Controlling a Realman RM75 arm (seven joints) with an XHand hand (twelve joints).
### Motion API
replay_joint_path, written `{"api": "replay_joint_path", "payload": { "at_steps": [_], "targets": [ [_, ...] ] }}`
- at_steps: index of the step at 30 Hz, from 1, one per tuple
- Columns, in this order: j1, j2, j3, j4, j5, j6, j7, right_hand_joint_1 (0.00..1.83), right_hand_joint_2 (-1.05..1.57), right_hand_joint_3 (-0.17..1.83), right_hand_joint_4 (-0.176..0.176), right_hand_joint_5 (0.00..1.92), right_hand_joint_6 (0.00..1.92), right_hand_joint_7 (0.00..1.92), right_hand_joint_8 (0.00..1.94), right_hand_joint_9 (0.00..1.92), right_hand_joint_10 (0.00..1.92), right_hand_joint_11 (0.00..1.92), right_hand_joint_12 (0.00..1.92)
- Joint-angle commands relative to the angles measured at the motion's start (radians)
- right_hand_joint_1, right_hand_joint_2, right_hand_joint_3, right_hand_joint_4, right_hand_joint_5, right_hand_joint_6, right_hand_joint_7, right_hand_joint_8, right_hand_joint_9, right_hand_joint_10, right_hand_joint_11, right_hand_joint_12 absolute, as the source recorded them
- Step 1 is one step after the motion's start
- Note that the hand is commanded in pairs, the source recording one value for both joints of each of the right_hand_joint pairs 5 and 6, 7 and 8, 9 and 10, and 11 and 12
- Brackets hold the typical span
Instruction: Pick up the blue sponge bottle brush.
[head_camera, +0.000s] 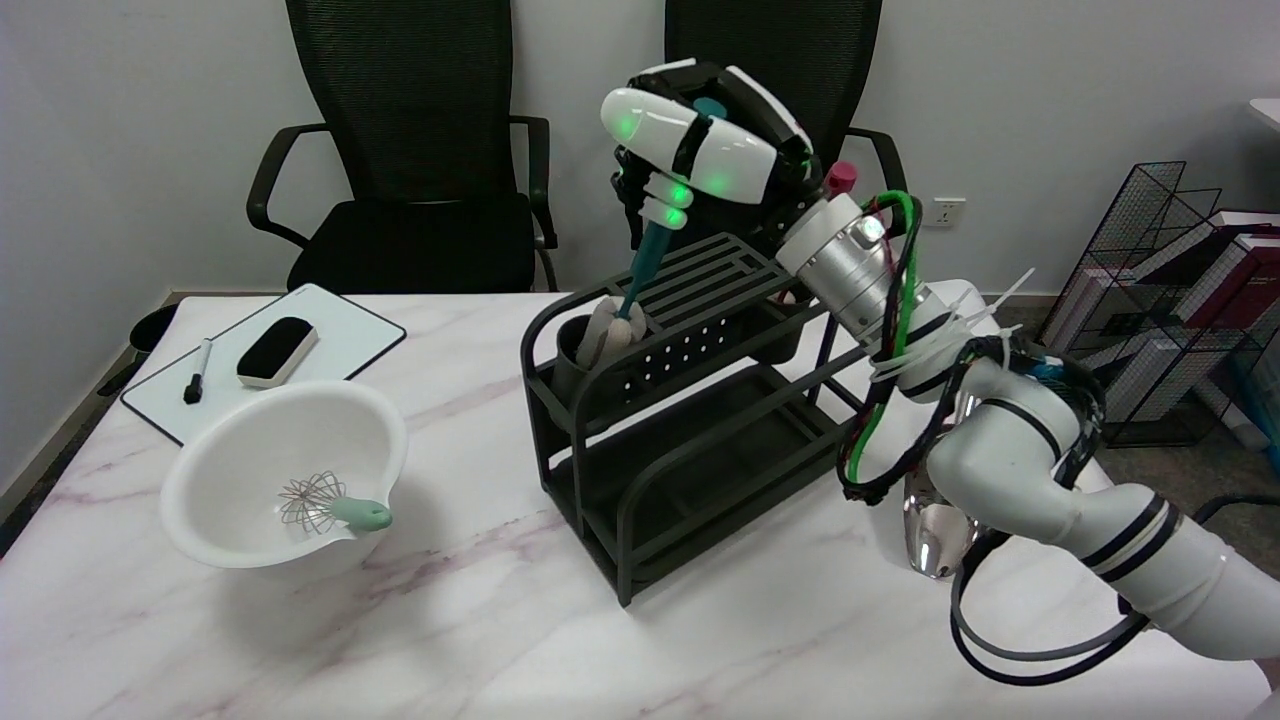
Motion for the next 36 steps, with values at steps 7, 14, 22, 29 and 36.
{"api": "replay_joint_path", "payload": {
  "at_steps": [7, 14, 22, 29, 36],
  "targets": [
    [-0.024, 0.012, 0.001, 0.064, 0.137, -0.011, 0.004, 1.09, 1.57, 0.28, 0.0, 1.92, 1.92, 1.92, 1.92, 1.92, 1.92, 1.92, 1.92],
    [-0.008, 0.014, 0.027, 0.106, 0.194, -0.002, 0.004, 1.09, 1.57, 0.28, 0.0, 1.92, 1.92, 1.92, 1.92, 1.92, 1.92, 1.92, 1.92],
    [-0.048, 0.013, 0.106, 0.137, 0.223, 0.086, 0.004, 1.09, 1.57, 0.27, 0.0, 1.92, 1.92, 1.92, 1.92, 1.92, 1.92, 1.92, 1.92],
    [-0.186, -0.007, 0.244, 0.152, 0.235, 0.182, 0.0, 1.09, 1.57, 0.25, 0.0, 1.92, 1.92, 1.92, 1.92, 1.92, 1.92, 1.92, 1.92],
    [-0.352, -0.036, 0.338, 0.133, 0.238, 0.269, -0.004, 1.09, 1.57, 0.24, 0.0, 1.92, 1.92, 1.92, 1.92, 1.92, 1.92, 1.92, 1.92]
  ]
}}
